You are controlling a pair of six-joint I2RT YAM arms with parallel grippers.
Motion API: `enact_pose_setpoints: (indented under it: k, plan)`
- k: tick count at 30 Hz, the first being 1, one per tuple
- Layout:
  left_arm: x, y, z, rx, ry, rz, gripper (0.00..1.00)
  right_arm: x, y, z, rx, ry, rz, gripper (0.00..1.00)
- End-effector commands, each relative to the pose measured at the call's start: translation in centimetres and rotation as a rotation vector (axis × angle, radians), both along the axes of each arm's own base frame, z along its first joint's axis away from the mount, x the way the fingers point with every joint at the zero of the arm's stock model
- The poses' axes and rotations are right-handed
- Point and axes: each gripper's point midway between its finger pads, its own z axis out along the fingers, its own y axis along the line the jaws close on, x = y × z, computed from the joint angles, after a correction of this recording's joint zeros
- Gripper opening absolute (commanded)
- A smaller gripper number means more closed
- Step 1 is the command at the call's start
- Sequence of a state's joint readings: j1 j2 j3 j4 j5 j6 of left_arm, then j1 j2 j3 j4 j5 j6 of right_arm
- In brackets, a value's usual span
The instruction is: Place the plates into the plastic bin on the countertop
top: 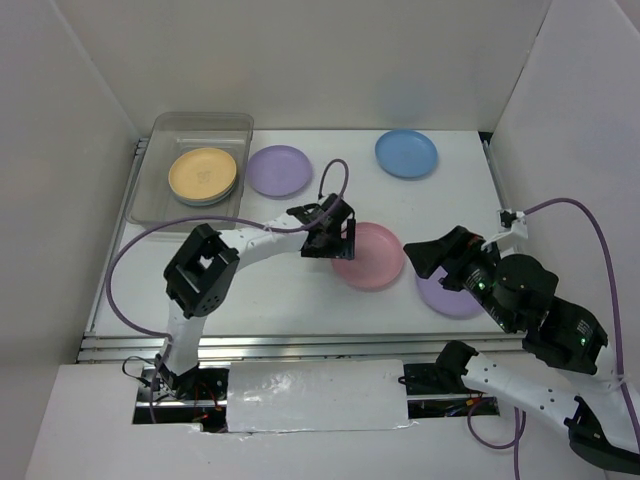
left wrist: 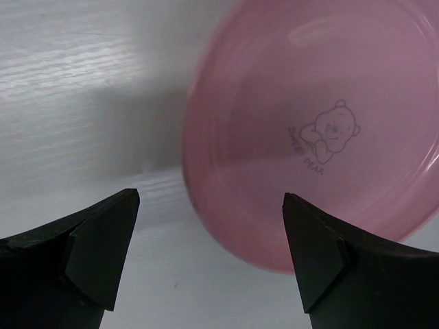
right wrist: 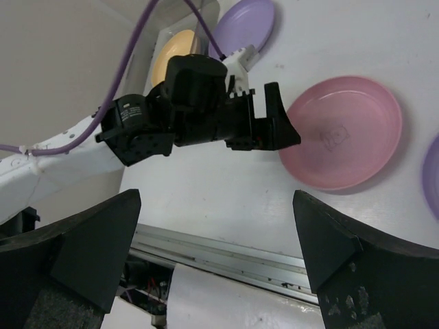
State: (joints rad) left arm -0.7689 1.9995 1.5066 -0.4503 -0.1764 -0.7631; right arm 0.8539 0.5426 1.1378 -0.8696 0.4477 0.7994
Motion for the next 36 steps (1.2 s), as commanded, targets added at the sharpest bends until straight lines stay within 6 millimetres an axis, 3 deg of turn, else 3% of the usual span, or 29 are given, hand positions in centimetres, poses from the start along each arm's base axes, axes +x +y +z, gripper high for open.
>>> enact_pose_setpoints:
  k: [1, 4, 9, 12, 13, 14, 16, 17, 18, 20, 21, 23, 24, 25, 26, 27, 28, 29, 30, 31, 32, 34, 35, 36]
  plan:
    - [1.4, -2.6, 2.3, -0.075, -0.048, -0.01, 0.99, -0.2, -0.7, -0.7, -0.016, 0.02, -0.02, 1.0]
    - [1.1, -1.9, -0.7, -0.013, -0.003, 0.031, 0.96, -0.4, -0.4, -1.2, -0.025, 0.026, -0.002, 1.0]
    - [0.7, 0.1, -2.7, 0.102, 0.016, 0.087, 0.63, -0.4, 0.1, -1.0, -0.014, 0.015, 0.024, 1.0]
    - [0.6, 0.9, -3.9, 0.153, 0.035, 0.097, 0.55, -0.4, 0.3, -0.9, -0.009, 0.008, 0.029, 1.0]
    - [0.5, 0.9, -4.1, 0.157, 0.037, 0.092, 0.5, -0.4, 0.3, -0.9, -0.01, 0.007, 0.033, 1.0]
    - [0.5, 1.2, -4.3, 0.168, 0.037, 0.096, 0.31, -0.3, 0.4, -0.9, -0.006, 0.004, 0.036, 1.0]
    - [0.5, 2.1, -3.3, 0.189, 0.022, 0.126, 0.0, -0.3, 0.5, -1.0, -0.009, 0.006, 0.036, 1.0]
    - [0.6, 3.0, -2.5, 0.215, -0.004, 0.151, 0.0, -0.3, 0.5, -0.9, -0.007, 0.005, 0.037, 1.0]
    - [1.0, 3.5, 0.3, 0.191, -0.053, 0.181, 0.0, -0.2, 0.5, -0.9, -0.01, 0.006, 0.035, 1.0]
    - [1.2, 5.3, 3.4, 0.19, -0.111, 0.228, 0.0, -0.2, 0.6, -1.0, -0.012, 0.008, 0.036, 1.0]
    - [1.6, 6.4, 7.7, 0.139, -0.182, 0.263, 0.0, -0.2, 0.6, -1.0, -0.01, 0.006, 0.036, 1.0]
    - [3.3, 9.5, 11.5, 0.08, -0.24, 0.327, 0.0, -0.1, 0.9, -1.1, -0.013, 0.008, 0.043, 1.0]
    - [3.8, 11.3, 14.6, 0.039, -0.287, 0.351, 0.0, -0.1, 1.1, -1.1, -0.013, 0.01, 0.05, 1.0]
    - [5.2, 14.7, 16.3, 0.038, -0.307, 0.428, 0.0, 0.0, 1.2, -0.9, -0.009, 0.008, 0.052, 1.0]
    - [5.9, 16.8, 17.6, 0.034, -0.325, 0.474, 0.0, 0.0, 1.3, -1.0, -0.013, 0.01, 0.057, 1.0]
    - [7.3, 20.6, 18.2, 0.053, -0.329, 0.544, 0.0, 0.0, 1.4, -0.9, -0.01, 0.007, 0.06, 1.0]
    - [8.2, 22.5, 19.2, 0.053, -0.344, 0.578, 0.0, 0.1, 1.5, -0.8, -0.008, 0.004, 0.063, 1.0]
    - [9.1, 24.0, 18.7, 0.066, -0.328, 0.612, 0.0, 0.2, 1.7, -0.8, -0.007, 0.003, 0.065, 1.0]
    - [10.2, 27.5, 18.5, 0.064, -0.314, 0.672, 0.0, 0.2, 1.8, -0.7, -0.003, -0.001, 0.068, 1.0]
    - [11.2, 28.9, 19.0, 0.047, -0.321, 0.7, 0.0, 0.3, 2.0, -0.7, -0.002, 0.0, 0.074, 1.0]
    - [12.6, 31.6, 18.1, 0.027, -0.294, 0.747, 0.0, 0.3, 2.3, -0.7, -0.005, 0.004, 0.083, 1.0]
    - [14.0, 33.9, 17.0, -0.006, -0.271, 0.781, 0.0, 0.3, 2.6, -0.8, -0.006, 0.006, 0.096, 1.0]
    - [15.1, 36.7, 15.7, -0.022, -0.253, 0.837, 0.0, 0.4, 2.8, -0.9, -0.013, 0.007, 0.103, 1.0]
    - [15.6, 37.4, 15.2, -0.051, -0.245, 0.845, 0.0, 0.5, 3.0, -0.8, -0.005, -0.001, 0.11, 1.0]
